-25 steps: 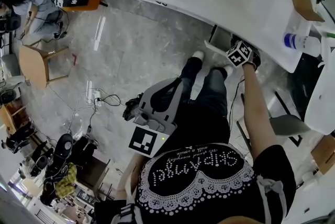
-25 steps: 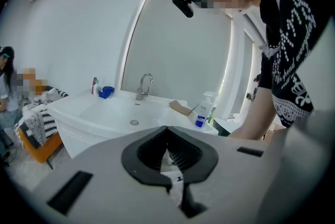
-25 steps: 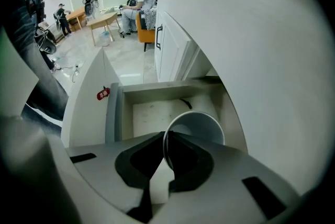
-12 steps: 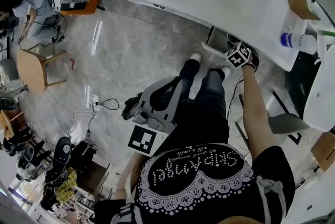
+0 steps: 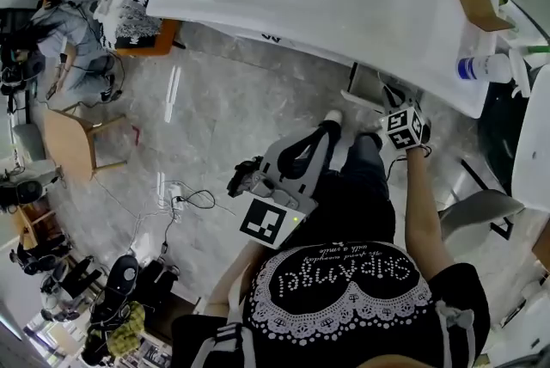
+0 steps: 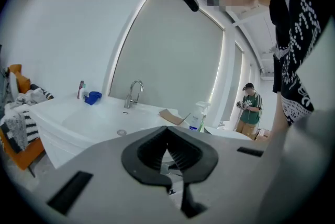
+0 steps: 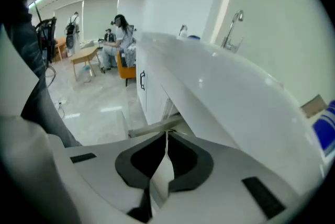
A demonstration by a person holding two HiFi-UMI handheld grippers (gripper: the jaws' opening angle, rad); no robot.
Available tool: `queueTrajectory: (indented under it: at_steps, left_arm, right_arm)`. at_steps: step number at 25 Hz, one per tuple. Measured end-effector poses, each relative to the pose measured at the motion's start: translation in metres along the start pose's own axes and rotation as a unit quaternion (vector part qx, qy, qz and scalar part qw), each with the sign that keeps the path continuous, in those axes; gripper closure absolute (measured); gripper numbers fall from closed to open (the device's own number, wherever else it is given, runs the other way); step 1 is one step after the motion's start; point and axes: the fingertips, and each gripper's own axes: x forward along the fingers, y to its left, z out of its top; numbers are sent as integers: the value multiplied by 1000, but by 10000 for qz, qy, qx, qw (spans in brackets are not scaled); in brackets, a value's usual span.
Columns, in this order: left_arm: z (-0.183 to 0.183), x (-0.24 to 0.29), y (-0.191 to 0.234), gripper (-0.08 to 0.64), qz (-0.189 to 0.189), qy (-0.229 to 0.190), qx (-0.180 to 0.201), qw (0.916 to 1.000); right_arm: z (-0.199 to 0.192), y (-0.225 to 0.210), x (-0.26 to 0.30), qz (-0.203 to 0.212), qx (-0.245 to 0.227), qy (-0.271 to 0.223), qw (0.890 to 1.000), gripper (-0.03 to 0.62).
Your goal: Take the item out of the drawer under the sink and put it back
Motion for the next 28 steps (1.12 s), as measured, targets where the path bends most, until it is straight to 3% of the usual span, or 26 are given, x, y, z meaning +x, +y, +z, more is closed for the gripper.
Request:
queueTrajectory:
  at_steps: [3, 6, 10, 13, 20, 24, 28]
  left_arm:
    - [1, 10, -9, 557, -207, -9, -47, 9998]
    - [5, 18, -11, 557, -423, 7, 30, 9991]
    - [8, 28, -18, 557, -648, 18, 61, 9979]
    - [15, 37, -24, 557, -811, -80, 94, 9966]
    - [29, 59, -49, 557, -1312, -193, 506, 9899]
    - [36, 65, -64, 557, -1556, -249, 783, 9844]
    - [44, 68, -73, 557, -1714, -458, 1101, 9780]
  right_arm:
    - [18, 14, -43, -4, 595, -667, 9960, 574]
    - [42, 23, -78, -79, 1193, -1242, 9850, 575]
    - [69, 15, -129, -350, 2113, -1947, 9572, 575]
    - [85, 0, -163, -573, 2526, -2372, 9363, 575]
    - [134, -34, -227, -815, 2810, -3264, 8988, 575]
    - [151, -45, -259, -981, 2744, -3580, 8871, 574]
    - [159, -45, -274, -1033, 2672, -3684, 8844, 574]
